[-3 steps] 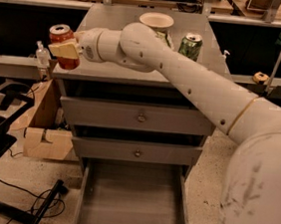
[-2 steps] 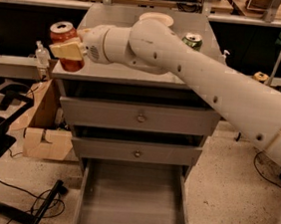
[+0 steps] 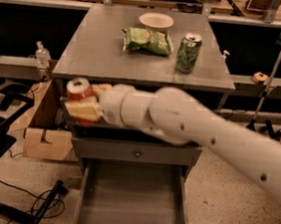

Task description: Place coke can into bottom drawer

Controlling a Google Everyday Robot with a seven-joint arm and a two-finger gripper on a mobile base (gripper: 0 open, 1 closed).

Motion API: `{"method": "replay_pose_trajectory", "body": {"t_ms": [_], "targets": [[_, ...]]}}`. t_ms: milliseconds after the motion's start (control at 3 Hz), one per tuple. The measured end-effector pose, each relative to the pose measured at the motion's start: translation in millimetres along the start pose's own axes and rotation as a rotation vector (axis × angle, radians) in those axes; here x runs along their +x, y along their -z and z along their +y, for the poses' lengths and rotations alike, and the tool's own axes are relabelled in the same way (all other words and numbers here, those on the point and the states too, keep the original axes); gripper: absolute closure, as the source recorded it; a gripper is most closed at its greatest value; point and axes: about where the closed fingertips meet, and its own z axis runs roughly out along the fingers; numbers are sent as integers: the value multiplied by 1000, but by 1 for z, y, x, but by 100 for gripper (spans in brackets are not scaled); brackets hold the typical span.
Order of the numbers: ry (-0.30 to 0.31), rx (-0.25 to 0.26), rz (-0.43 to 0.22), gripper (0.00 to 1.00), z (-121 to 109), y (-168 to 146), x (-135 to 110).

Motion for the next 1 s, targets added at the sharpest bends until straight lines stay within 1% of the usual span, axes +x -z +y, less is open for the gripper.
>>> {"method": "replay_pose_trajectory", "body": {"t_ms": [333, 667, 1000], "targets": [[-2, 27, 28, 100, -6, 23, 67], [-68, 25, 57, 100, -28, 20, 147], [-73, 22, 55, 100, -27, 19, 148]]}}
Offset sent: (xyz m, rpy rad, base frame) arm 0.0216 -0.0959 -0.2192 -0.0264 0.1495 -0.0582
